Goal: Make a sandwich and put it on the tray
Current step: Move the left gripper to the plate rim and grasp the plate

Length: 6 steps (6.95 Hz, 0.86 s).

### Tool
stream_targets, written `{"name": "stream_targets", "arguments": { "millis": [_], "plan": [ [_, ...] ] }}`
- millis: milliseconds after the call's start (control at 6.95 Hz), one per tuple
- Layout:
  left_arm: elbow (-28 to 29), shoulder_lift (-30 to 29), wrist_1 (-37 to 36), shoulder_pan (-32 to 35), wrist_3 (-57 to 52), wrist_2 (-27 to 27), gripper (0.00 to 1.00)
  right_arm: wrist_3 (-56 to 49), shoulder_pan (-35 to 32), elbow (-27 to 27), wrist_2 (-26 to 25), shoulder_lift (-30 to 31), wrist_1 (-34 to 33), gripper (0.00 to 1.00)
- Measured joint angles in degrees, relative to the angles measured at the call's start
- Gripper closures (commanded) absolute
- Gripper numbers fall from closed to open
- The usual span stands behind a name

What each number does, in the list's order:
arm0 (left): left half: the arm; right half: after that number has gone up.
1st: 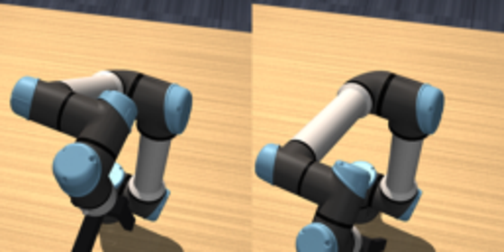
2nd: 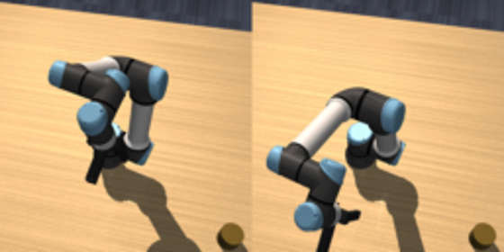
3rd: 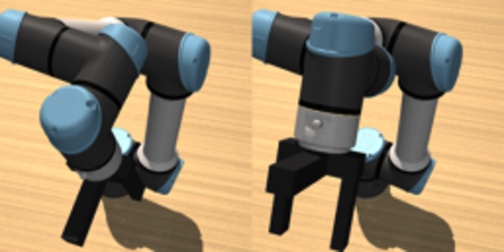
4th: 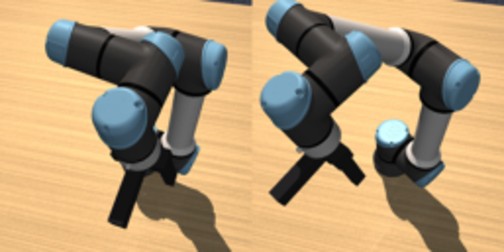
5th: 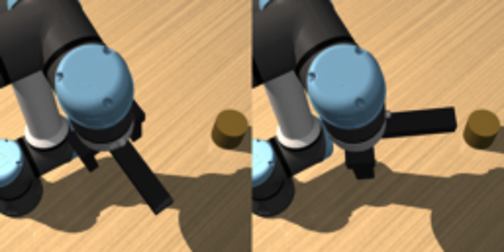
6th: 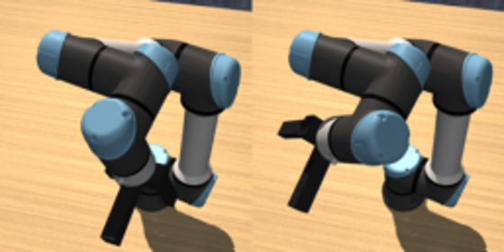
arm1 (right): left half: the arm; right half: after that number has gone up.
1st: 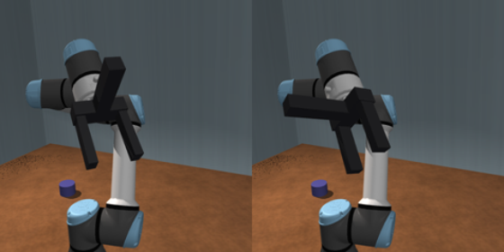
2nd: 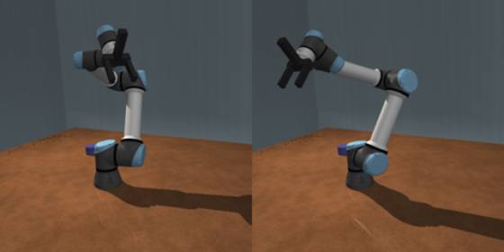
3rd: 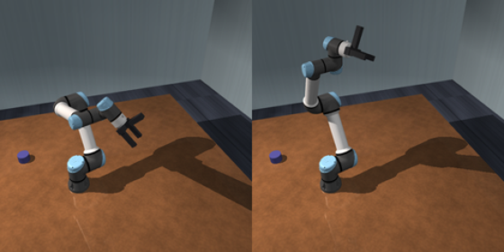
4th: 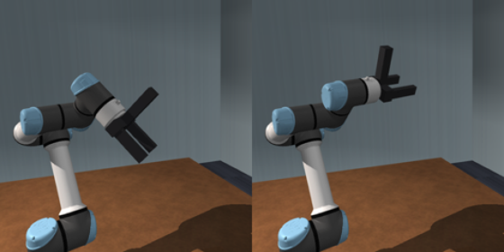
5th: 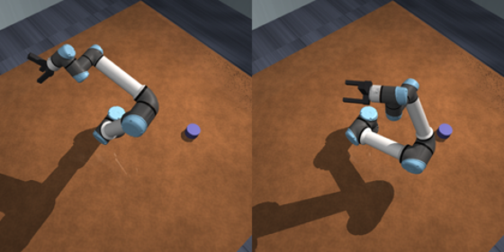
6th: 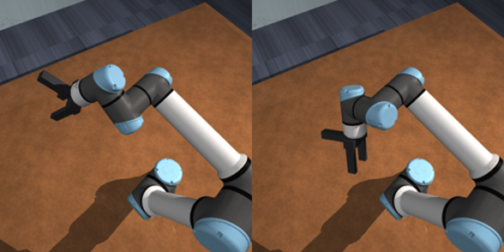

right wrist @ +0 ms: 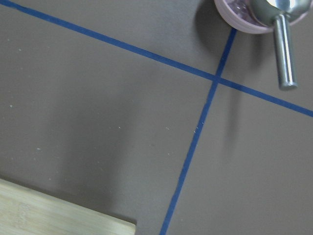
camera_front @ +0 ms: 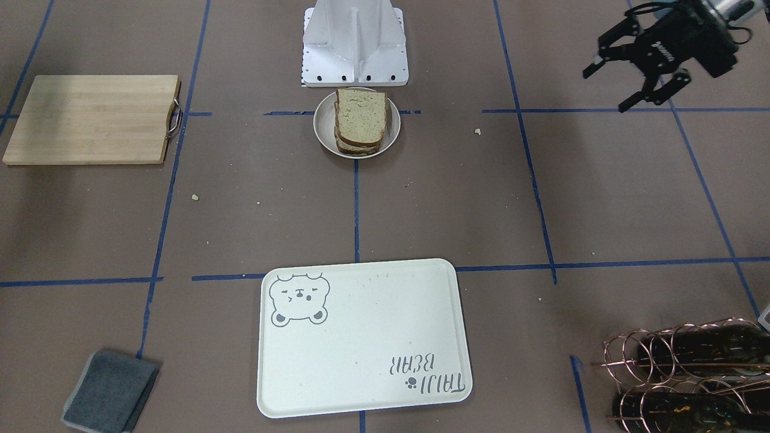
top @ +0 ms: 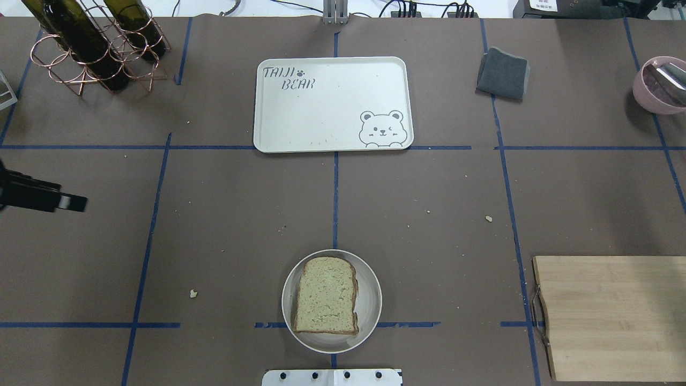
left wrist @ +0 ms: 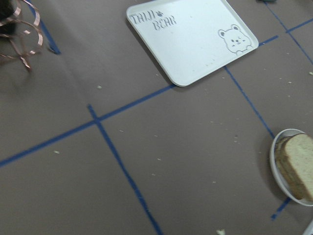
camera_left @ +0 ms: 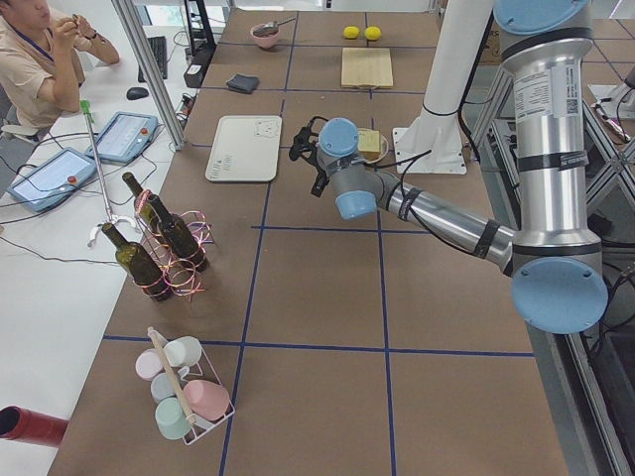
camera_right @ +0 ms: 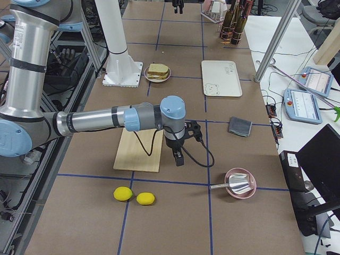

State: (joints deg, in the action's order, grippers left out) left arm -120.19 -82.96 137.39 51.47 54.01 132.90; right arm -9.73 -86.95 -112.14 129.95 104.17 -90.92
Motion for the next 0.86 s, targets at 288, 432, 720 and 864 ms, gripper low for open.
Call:
{"name": "stream_targets", "arguments": {
  "millis": [288, 432, 720, 864],
  "plan": [
    [-0.4, -4.6, -1.5, -21.1, 19.2, -21.3, 0.00, -1.4, -3.3, 0.4, 0.0, 2.7, -0.5, 0.00],
    [1.3, -9.3, -4.6, -28.5, 25.6, -29.5, 0.06, -1.5, -3.7, 0.6, 0.0, 3.2, -0.5, 0.00],
    [9.8, -20.6, -9.2, -36.0, 30.8, -38.8, 0.37, -1.5, -4.0, 1.0, 0.0, 3.5, -0.6, 0.00],
    [12.5, -23.0, -9.7, -37.1, 31.3, -40.1, 0.37, -1.5, -4.0, 1.0, 0.0, 3.6, -0.6, 0.00]
  ]
}}
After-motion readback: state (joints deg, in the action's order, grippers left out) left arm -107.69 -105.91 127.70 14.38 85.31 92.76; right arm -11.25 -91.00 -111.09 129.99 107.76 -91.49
